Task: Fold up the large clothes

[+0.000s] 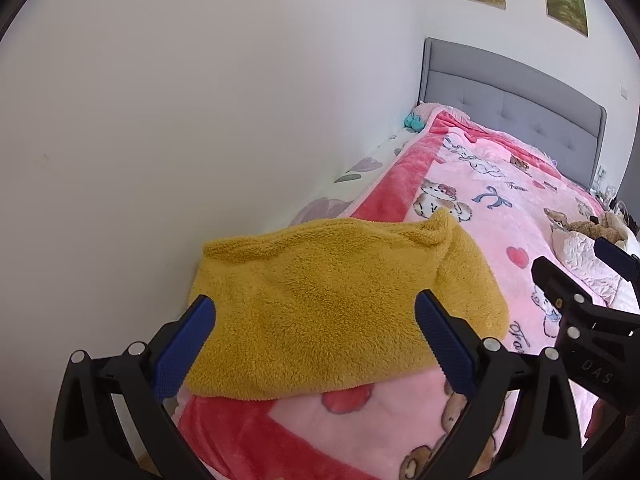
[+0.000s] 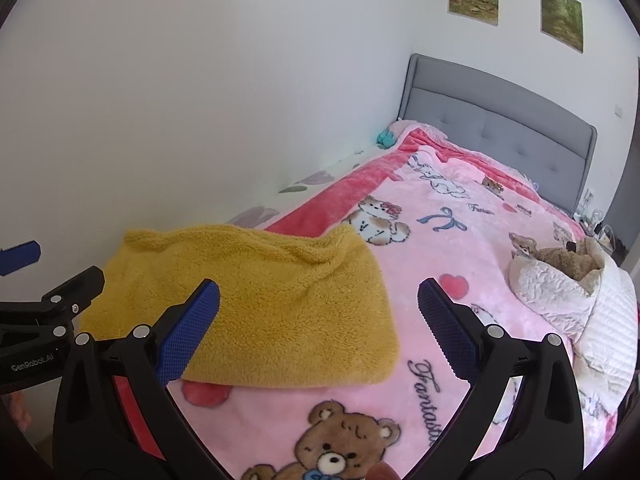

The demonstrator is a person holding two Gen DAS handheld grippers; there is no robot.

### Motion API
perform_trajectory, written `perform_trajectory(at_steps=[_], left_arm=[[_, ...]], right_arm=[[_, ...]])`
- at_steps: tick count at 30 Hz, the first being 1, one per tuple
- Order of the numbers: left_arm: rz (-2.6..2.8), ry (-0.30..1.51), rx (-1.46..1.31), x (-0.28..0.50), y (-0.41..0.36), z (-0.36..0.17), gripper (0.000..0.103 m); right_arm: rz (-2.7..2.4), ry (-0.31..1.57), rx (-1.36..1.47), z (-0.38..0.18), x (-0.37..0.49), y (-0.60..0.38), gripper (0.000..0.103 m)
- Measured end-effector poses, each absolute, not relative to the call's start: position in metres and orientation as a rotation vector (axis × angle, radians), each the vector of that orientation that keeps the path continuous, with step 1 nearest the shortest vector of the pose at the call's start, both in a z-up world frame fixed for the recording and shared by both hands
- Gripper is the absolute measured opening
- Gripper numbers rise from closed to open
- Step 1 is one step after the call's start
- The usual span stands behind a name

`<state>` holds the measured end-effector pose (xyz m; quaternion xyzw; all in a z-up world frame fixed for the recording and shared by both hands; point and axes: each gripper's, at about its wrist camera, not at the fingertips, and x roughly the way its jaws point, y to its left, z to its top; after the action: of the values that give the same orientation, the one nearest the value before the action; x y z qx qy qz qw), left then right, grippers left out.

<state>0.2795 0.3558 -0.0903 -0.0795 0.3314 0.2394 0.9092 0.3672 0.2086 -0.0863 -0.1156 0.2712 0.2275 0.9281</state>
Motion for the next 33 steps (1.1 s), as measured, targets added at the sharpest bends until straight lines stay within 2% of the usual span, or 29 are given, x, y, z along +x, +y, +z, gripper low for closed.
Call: perform_trajectory(at_steps=[17, 33], left_arm=[[0.527, 0.685, -0.171, 0.241, 0.323, -0.077, 0.098], [0.511, 0.677, -0.205, 0.251, 0.325, -0.071, 0.098]], right_arm=[[0.531, 0.522, -0.204, -0.069, 0.316, 0.178, 0.095], [0.52, 0.502, -0.205, -0.061, 0.318, 0.178, 0.095]])
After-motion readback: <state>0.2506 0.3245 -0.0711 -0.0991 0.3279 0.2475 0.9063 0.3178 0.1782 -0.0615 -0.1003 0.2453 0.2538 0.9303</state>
